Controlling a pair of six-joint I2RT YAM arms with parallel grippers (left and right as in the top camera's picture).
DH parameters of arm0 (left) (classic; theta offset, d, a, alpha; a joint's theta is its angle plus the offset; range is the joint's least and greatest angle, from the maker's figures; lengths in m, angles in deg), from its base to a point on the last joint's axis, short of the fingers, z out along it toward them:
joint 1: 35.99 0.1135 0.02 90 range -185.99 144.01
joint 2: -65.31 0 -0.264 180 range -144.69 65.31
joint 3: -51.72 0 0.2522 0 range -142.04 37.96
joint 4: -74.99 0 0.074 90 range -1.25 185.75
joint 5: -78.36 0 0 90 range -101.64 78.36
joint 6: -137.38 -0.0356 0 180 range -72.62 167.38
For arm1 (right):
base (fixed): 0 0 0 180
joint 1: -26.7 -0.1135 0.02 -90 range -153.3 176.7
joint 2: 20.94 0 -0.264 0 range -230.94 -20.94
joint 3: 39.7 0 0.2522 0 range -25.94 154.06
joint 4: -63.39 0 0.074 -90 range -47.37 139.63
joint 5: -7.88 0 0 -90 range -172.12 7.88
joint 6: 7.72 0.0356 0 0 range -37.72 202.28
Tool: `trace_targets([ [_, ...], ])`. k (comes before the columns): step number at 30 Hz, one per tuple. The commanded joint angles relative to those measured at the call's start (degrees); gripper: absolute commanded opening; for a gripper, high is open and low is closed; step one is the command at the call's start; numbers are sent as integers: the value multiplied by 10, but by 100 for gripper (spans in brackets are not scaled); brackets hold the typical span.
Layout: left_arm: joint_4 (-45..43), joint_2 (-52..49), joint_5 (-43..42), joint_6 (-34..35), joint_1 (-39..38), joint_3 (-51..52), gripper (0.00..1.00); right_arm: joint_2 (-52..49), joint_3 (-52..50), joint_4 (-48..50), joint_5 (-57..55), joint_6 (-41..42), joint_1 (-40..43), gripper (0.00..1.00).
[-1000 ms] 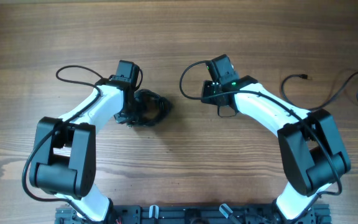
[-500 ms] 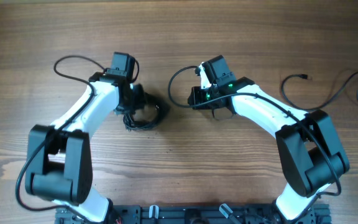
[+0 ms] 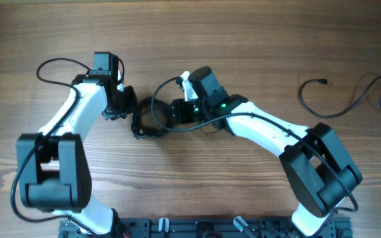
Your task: Untangle cables
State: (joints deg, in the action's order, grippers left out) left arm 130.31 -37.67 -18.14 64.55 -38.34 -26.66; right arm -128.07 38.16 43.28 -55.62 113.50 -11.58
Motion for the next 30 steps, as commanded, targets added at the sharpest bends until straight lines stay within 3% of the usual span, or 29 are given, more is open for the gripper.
trace_targets([
  [1,-6,-43,-16,-20,0,-1,42,-30,0,33,-10,6,-28,32],
  [4,-21,-61,-34,-17,0,-1,40,-53,0,42,-19,2,-35,30],
  [6,-21,-65,-36,-17,0,-1,20,-54,0,37,-36,-5,-30,27],
  [10,-21,-65,-44,-17,0,-1,4,-47,0,-5,-26,-29,5,27],
  [18,-19,22,-122,-18,0,-3,4,-30,0,-44,218,-150,103,31],
  [27,-19,37,-122,-78,0,-3,4,-30,0,-70,148,-175,103,36],
  [30,-19,37,-122,-78,0,-3,4,-30,0,-86,74,-137,103,38],
])
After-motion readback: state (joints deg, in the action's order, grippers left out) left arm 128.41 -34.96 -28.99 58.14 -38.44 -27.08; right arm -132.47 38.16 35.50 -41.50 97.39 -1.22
